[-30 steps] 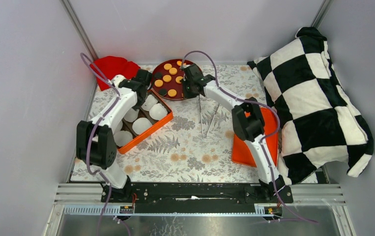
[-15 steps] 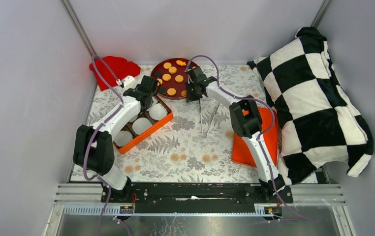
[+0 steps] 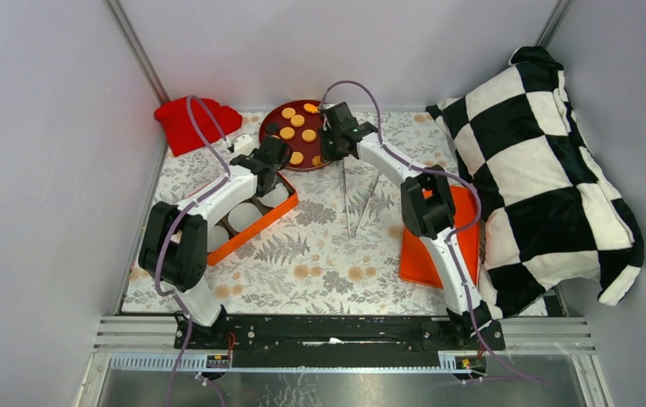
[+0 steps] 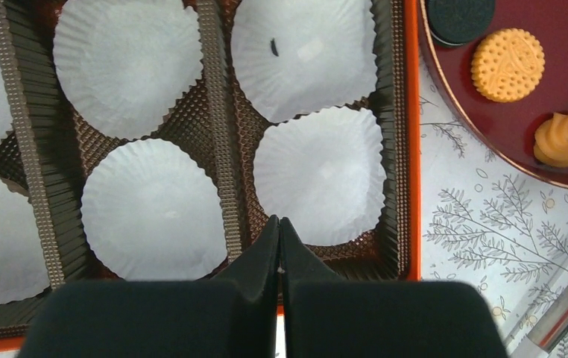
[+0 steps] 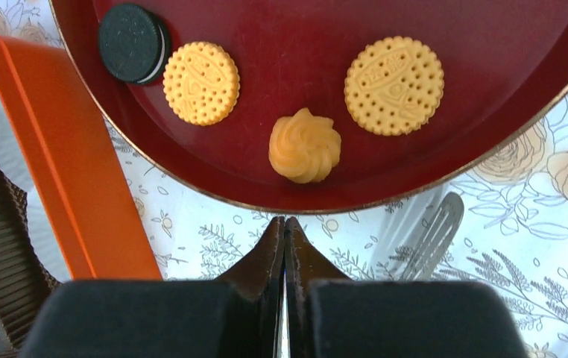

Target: Pack the cookies

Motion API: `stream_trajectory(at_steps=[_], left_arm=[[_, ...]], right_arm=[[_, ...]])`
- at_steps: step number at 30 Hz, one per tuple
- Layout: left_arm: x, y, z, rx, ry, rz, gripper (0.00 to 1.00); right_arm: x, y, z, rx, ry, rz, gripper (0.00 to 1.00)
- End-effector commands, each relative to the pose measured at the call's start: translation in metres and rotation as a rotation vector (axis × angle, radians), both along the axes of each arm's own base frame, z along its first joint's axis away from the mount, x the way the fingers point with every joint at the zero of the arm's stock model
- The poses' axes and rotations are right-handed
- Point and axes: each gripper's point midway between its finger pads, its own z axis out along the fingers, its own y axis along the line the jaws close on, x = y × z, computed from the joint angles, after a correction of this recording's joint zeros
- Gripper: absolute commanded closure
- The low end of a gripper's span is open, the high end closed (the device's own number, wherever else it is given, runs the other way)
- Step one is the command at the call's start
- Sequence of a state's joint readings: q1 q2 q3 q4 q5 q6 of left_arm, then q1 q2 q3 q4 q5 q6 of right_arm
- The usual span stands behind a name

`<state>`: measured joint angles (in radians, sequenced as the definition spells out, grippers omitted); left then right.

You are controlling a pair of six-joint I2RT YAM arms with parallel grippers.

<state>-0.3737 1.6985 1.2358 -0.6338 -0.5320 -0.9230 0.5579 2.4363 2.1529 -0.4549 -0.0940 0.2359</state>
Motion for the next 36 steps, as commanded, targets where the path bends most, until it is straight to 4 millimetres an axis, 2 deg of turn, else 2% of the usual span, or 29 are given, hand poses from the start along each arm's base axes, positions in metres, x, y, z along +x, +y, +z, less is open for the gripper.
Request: stream_trajectory(at_steps=[1,3,8,11,13,17,23,31,33,36], left_arm=[[0.009,-0.012,0.008,0.006,-0.047,-0.054,1.0],[0.009,-0.015,0.007,0.008,-0.048,-0.069,1.0],[0.008,-0.017,0.003,0.012,-0.036,-0.082,1.0],[0.008,-0.018,0.001,0.014,-0.031,-0.085,1.0],[0.007,-0.018,0.0,0.014,-0.03,-0.086,1.0],[0.004,-0.022,-0.009,0.007,-0.006,-0.094,1.0],[-0.008,-0.037,-0.032,-0.004,0.047,-0.122,1.0],[-0.025,-0.055,-0.064,-0.035,0.132,-0.165,1.0],[-0.03,-0.063,-0.071,-0.061,0.151,-0.183,1.0],[-0.038,-0.077,-0.08,-0.117,0.177,-0.215,1.0]], right_arm=[[0.012,0.002,-0.017,-0.004,0.003,-0.016,1.0],[0.016,0.004,-0.021,0.007,0.005,-0.026,1.0],[0.025,0.002,-0.048,-0.009,0.059,-0.039,1.0],[0.018,-0.004,-0.062,-0.008,0.111,-0.038,1.0],[0.009,-0.008,-0.06,-0.002,0.127,-0.036,1.0],[-0.018,-0.015,-0.047,0.024,0.15,-0.019,1.0],[-0.078,-0.039,-0.047,0.003,0.266,0.014,1.0],[-0.145,-0.078,-0.053,-0.044,0.344,0.011,1.0],[-0.155,-0.086,-0.049,-0.047,0.336,-0.004,1.0],[-0.158,-0.095,-0.034,-0.055,0.295,-0.027,1.0]])
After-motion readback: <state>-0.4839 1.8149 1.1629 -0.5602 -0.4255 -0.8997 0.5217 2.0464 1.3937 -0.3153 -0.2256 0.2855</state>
